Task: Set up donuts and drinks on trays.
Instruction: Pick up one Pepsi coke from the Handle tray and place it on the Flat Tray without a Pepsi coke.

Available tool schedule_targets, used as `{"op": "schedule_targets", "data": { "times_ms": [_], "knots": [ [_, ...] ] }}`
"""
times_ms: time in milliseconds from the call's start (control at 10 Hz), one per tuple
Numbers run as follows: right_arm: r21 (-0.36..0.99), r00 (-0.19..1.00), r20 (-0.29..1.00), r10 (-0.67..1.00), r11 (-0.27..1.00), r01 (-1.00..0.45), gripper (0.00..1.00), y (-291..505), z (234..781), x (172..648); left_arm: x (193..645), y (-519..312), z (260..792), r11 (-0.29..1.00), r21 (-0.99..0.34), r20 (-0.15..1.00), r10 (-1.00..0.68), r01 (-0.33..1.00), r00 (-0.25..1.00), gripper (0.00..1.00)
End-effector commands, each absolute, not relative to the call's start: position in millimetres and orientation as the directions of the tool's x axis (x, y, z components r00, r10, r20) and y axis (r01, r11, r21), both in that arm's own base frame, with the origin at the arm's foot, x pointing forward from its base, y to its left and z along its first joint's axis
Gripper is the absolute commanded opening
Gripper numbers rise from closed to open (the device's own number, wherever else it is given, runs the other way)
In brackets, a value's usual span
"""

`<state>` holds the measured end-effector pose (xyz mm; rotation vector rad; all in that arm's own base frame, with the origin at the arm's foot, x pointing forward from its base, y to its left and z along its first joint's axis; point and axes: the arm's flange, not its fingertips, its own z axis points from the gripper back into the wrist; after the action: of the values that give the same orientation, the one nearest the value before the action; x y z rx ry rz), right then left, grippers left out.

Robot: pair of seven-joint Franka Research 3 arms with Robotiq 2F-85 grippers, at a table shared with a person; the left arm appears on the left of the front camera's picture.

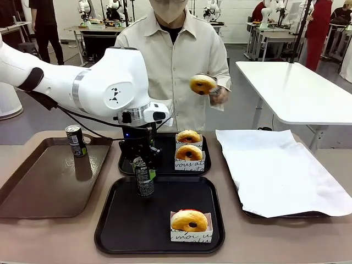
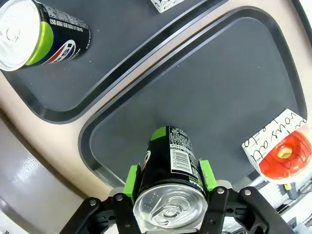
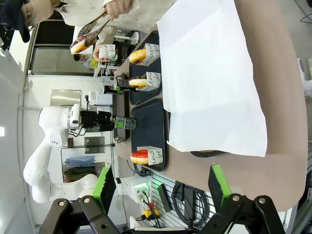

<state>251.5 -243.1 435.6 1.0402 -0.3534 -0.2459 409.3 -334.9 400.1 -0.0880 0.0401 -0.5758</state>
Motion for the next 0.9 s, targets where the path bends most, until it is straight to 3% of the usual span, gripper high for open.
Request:
{"op": "schedule_targets", "data": {
  "times_ms": [0, 200, 500, 800],
  "knots": [
    [0.884, 0.911, 0.177, -0.372, 0.468, 0.020, 1.00, -244, 437, 254, 411, -333, 403, 0.832, -0.099, -0.003, -0.548, 0.545, 0.836, 0.58],
    [0.884, 0.911, 0.177, -0.372, 0.468, 0.020, 1.00, -244, 437, 254, 409, -335, 400, 0.835, -0.094, -0.013, -0.545, 0.542, 0.838, 0.58],
    [0.884, 0.911, 0.177, -0.372, 0.468, 0.020, 1.00, -244, 437, 254, 410, -332, 386, 0.858, -0.086, 0.093, -0.499, 0.507, 0.861, 0.58],
    [0.884, 0.911, 0.177, -0.372, 0.468, 0.020, 1.00, -244, 437, 254, 407, -333, 377, 0.855, -0.050, 0.126, -0.508, 0.517, 0.852, 0.58]
  ]
}}
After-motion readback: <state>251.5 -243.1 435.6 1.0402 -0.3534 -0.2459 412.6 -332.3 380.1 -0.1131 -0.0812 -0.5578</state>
